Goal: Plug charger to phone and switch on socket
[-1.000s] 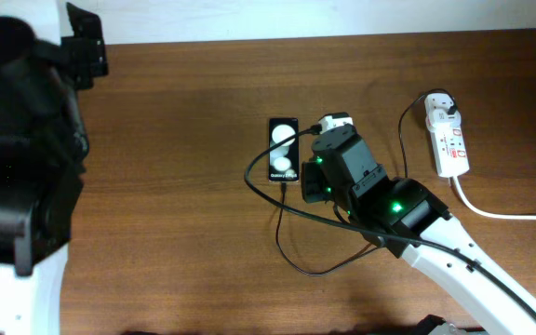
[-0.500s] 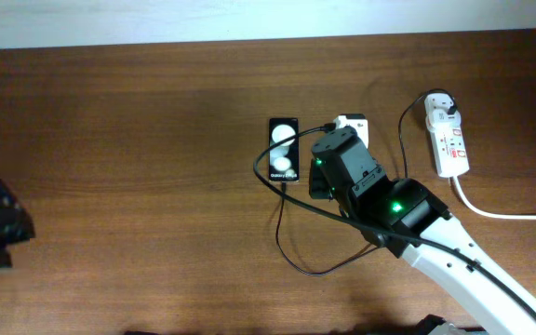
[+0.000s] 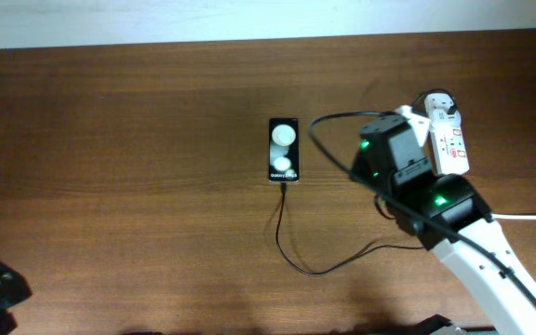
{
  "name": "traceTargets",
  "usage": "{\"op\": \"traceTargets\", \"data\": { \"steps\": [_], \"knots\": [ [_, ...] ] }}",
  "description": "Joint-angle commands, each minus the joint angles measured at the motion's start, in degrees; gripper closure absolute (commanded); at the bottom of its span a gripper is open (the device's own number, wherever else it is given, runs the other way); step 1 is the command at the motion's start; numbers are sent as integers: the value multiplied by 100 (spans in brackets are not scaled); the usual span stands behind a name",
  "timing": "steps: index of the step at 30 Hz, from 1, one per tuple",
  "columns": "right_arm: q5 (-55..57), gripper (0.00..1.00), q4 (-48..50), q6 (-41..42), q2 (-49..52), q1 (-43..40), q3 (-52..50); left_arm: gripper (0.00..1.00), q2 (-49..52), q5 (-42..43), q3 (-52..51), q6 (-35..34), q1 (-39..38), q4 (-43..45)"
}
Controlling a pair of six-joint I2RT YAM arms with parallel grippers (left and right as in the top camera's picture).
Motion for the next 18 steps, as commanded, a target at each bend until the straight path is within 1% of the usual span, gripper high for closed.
{"op": "traceTargets", "data": {
  "steps": [1,2,3,6,8,9,10,11,14,15,16,18],
  "knots": [
    [50,96,-166,485,-79,-695,90,1,-37,531,-11,68,468,107],
    [-44,96,-195,505,-79,-1132,101,1,-37,979,-11,68,605,103],
    [-258,96,-195,505,-72,-1539,109,1,-37,1217,-11,66,643,103],
    [-815,96,-192,461,48,-2636,195,1,-37,1300,-11,68,643,-26],
    [-1257,96,-190,232,330,-3429,367,1,-37,1300,-11,68,643,-323],
    [-1443,96,-236,192,616,-3781,546,1,-37,1300,-11,68,647,-745],
    [-1692,96,-278,105,1016,-4068,800,1,-37,1300,-11,68,647,-1414],
    [-1814,96,-289,46,1464,-4214,1049,1,-59,1300,-11,68,658,-2308],
    [-1897,96,-348,24,2516,-4260,1644,1,-57,1300,-13,68,656,-4717],
    [-1917,96,-411,24,3058,-4260,1996,1,-57,1300,-13,68,656,-5853],
    [-2046,96,-426,26,3440,-4260,2234,1,-83,1353,-50,44,656,-6734],
    [-1978,96,-214,33,3764,-4293,2391,1,-107,1364,-52,44,662,-6798]
  ]
}}
